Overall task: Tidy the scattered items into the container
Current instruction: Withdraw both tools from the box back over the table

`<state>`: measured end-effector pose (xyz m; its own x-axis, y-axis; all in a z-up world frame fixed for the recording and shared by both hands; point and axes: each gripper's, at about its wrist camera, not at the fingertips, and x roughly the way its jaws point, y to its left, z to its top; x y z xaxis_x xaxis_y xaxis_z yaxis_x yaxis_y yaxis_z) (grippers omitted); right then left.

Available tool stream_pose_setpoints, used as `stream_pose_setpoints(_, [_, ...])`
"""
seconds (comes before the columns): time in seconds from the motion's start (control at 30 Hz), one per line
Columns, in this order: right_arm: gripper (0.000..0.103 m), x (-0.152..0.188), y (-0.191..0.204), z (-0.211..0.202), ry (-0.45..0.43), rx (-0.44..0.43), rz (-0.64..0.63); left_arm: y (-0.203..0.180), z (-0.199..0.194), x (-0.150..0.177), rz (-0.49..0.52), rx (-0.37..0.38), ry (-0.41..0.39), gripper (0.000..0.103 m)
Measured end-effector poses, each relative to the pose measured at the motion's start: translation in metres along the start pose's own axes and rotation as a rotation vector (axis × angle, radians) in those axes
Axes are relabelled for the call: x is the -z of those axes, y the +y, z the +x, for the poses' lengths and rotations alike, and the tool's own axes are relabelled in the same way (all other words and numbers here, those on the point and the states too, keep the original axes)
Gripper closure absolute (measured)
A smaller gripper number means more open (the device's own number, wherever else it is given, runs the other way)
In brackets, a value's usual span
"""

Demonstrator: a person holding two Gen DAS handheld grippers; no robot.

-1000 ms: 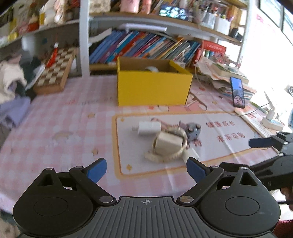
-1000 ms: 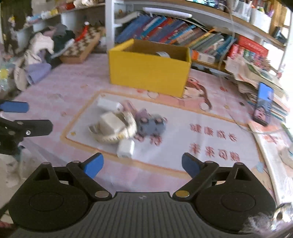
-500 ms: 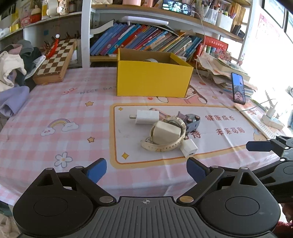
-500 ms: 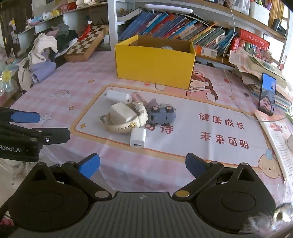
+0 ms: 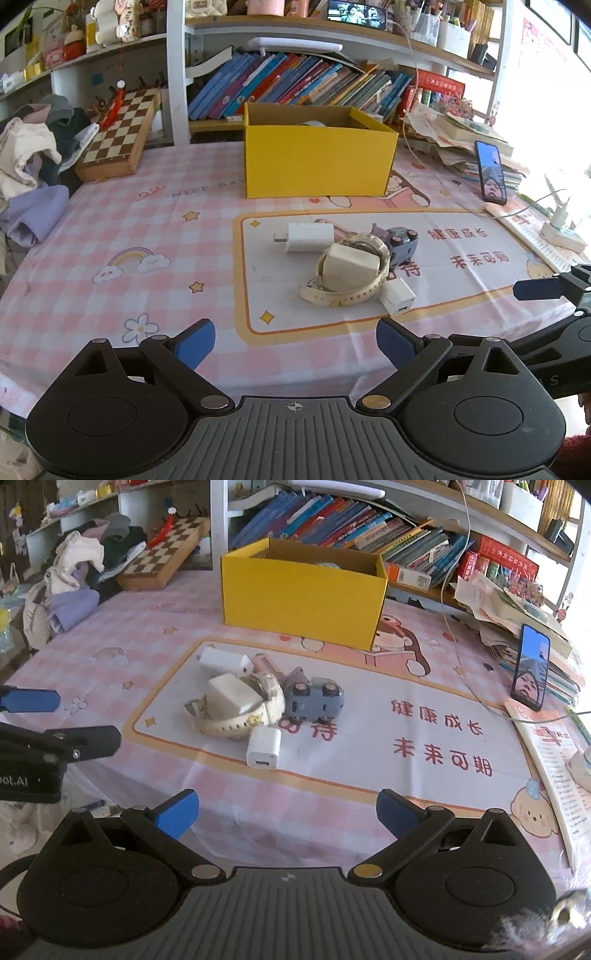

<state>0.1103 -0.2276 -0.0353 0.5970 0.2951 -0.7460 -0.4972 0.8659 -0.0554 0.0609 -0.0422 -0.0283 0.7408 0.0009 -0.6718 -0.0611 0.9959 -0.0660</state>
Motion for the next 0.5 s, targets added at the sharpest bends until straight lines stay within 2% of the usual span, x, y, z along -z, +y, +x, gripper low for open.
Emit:
stream_pose_setpoints(0.3, [0.0,0.0001,0.0025,0.0048,0.031,-0.061,-0.001,0.005,0.0021,-0.0003,0.003,0.022,0.019,0.007])
stream_pose_setpoints(0.37, [0.0,-0.0002,0.0029,0.0052,0.032,-0.08,0.002,0.0061,0.0022,-0.0016,0.0,0.058,0.027,0.007])
stream_pose_setpoints(0.5, [0.0,-0.0014,0.0053,0.0053,0.019,-0.072,-0.008,0.0012,0.0017,-0.003,0.034,0.068,0.019,0.007])
